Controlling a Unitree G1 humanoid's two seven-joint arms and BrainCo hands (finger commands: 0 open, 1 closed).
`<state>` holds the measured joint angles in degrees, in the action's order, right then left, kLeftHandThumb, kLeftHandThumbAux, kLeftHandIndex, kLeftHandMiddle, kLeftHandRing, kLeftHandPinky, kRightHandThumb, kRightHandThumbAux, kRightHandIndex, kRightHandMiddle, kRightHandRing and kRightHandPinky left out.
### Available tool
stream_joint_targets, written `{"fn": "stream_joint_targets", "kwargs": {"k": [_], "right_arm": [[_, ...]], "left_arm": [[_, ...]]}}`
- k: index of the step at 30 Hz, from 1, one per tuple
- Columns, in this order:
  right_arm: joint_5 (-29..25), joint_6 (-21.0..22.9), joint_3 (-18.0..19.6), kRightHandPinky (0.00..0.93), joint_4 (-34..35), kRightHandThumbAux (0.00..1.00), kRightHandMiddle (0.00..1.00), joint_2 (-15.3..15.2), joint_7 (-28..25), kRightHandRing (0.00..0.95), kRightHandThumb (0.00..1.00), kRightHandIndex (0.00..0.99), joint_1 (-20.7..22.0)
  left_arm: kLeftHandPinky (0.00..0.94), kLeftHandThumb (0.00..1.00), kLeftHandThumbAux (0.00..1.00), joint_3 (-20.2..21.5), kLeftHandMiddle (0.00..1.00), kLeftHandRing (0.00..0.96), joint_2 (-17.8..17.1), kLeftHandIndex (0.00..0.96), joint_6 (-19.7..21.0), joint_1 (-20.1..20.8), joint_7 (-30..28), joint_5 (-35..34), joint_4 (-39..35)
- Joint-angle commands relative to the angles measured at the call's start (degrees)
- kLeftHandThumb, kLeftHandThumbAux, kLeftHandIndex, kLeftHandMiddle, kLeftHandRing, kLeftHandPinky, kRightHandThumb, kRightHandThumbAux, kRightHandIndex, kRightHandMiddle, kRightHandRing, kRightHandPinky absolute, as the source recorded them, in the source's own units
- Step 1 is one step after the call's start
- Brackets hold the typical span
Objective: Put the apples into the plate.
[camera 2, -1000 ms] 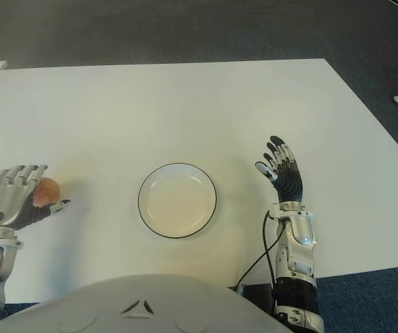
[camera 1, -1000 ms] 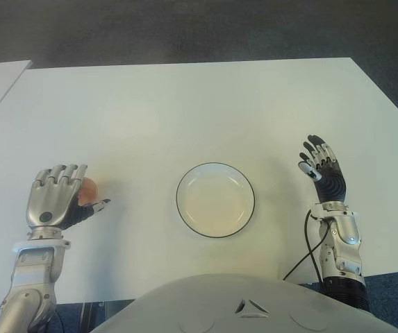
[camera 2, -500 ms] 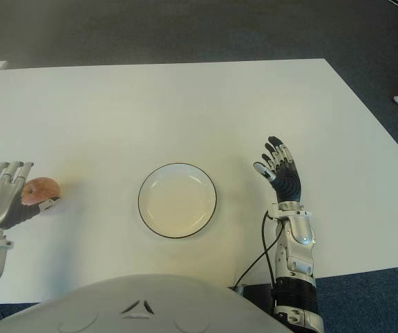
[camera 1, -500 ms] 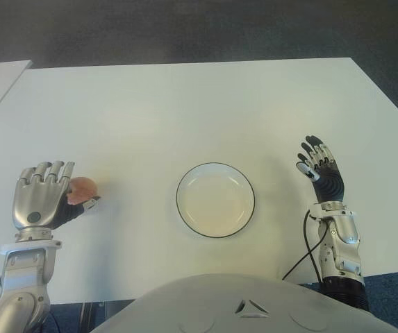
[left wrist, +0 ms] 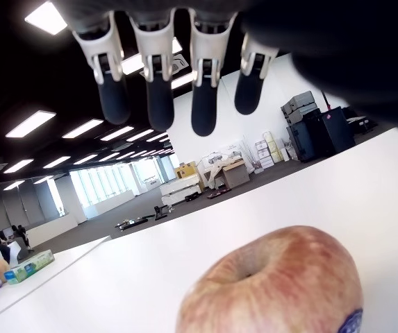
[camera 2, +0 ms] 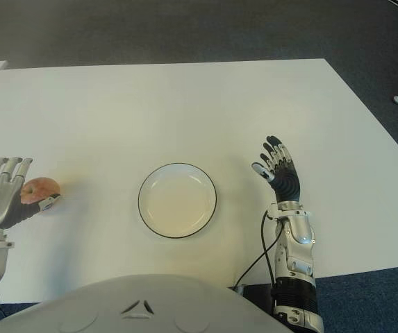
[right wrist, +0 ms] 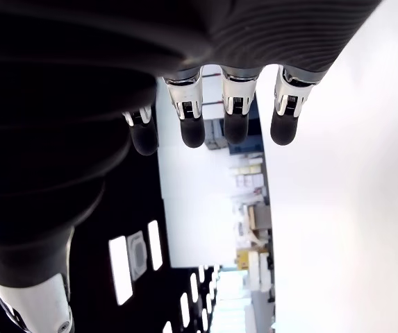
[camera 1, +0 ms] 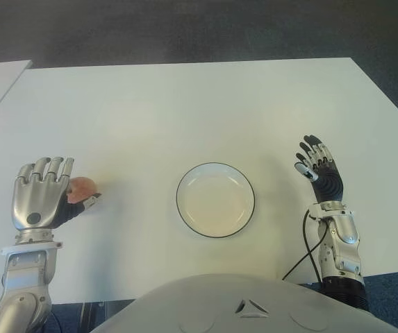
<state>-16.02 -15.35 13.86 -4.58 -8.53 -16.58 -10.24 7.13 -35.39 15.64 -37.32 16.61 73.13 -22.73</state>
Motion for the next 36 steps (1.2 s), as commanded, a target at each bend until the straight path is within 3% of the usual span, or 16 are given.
{"fn": "stream_joint_targets", "kwargs": {"k": [1, 11, 36], "right_arm": [[-0.7, 0.9, -0.2, 0.002, 0.0, 0.734, 0.028, 0.3, -0.3, 0.000, 0.140, 0.104, -0.1], [1.1, 1.5, -0.2, 0.015, 1.2, 0.718, 0.030, 0.0, 1.3, 0.001, 0.144, 0.109, -0.2], [-1.1, 1.8, 1.5, 0.021, 2.8, 0.686, 0.056, 0.2, 1.1, 0.019, 0.173, 0.121, -0.2]], "left_arm": [[0.204, 0.458, 0.299, 1.2, 0.208, 0.193, 0.0, 0.170, -0.8, -0.1, -1.5, -0.7, 0.7], [0.177, 0.494, 0.282, 1.8, 0.184, 0.171, -1.4, 0.151, -1.2, 1.0, -5.5, -2.6, 5.9], [0.191, 0.470, 0.296, -0.9, 0.203, 0.185, -1.8, 0.151, -2.2, 4.8, -6.3, -4.9, 13.4]]}}
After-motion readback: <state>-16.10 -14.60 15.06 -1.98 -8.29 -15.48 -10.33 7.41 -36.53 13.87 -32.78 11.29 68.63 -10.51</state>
